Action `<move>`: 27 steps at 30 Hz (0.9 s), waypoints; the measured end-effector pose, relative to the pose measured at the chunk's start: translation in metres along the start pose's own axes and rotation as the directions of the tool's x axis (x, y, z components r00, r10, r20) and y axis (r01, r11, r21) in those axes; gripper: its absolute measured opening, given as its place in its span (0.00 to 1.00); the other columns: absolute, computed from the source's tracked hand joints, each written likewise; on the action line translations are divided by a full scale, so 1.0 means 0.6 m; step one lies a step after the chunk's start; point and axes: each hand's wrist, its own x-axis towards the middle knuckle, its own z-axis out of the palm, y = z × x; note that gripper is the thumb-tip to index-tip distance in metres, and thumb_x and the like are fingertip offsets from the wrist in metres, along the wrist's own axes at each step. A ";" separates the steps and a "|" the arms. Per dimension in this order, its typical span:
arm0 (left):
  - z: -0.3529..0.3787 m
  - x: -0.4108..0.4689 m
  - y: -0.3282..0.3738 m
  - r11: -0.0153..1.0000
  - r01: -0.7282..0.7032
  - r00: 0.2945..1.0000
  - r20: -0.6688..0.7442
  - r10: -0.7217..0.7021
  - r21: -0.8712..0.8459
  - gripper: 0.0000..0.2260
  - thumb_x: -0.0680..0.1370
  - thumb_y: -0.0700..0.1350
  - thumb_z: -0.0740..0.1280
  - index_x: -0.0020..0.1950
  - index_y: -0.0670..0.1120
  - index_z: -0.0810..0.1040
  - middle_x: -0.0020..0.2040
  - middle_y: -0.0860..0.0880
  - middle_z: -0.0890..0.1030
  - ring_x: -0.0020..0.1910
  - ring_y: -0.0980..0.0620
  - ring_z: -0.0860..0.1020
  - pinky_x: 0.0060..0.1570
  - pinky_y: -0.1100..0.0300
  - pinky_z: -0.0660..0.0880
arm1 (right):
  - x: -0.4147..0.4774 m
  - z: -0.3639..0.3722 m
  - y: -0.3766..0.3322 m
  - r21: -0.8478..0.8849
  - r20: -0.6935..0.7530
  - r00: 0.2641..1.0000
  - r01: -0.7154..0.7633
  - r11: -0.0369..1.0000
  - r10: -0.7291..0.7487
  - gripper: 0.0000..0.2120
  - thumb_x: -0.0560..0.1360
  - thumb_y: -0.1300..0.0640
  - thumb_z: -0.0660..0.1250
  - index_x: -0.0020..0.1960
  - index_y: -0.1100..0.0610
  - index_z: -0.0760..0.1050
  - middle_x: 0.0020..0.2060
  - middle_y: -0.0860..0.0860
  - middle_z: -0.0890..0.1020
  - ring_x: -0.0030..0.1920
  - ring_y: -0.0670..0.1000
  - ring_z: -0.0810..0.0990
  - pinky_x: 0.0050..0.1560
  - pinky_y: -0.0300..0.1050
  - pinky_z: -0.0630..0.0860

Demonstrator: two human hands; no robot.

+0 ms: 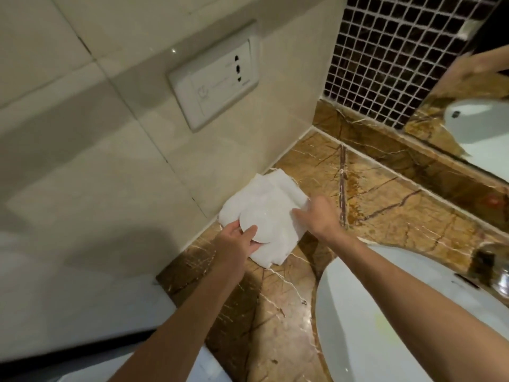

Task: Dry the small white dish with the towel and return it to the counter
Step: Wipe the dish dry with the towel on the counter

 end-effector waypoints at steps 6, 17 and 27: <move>0.002 0.000 0.005 0.997 -0.055 0.986 -0.152 0.062 0.055 0.12 0.71 0.37 0.72 0.34 0.54 0.82 0.42 0.53 0.83 0.42 0.54 0.83 0.38 0.58 0.81 | -0.013 0.015 -0.016 0.256 -0.065 0.984 0.175 0.951 -0.163 0.04 0.78 0.55 0.64 0.45 0.54 0.73 0.37 0.48 0.76 0.36 0.48 0.75 0.28 0.37 0.65; -0.004 -0.026 0.020 0.896 -0.270 0.954 -0.030 0.299 0.353 0.06 0.72 0.40 0.72 0.45 0.50 0.84 0.43 0.43 0.85 0.48 0.42 0.82 0.50 0.44 0.80 | -0.069 0.051 -0.053 0.390 0.063 0.921 0.331 0.859 -0.384 0.08 0.81 0.52 0.58 0.55 0.56 0.68 0.46 0.50 0.76 0.44 0.51 0.74 0.37 0.44 0.61; -0.005 -0.006 0.024 0.985 -0.074 0.979 -0.176 0.102 0.156 0.10 0.69 0.40 0.75 0.48 0.49 0.85 0.41 0.55 0.86 0.44 0.50 0.84 0.43 0.51 0.82 | -0.080 0.053 -0.056 0.452 0.288 0.902 0.168 0.876 -0.321 0.08 0.77 0.51 0.56 0.55 0.49 0.69 0.47 0.49 0.78 0.46 0.50 0.77 0.44 0.47 0.73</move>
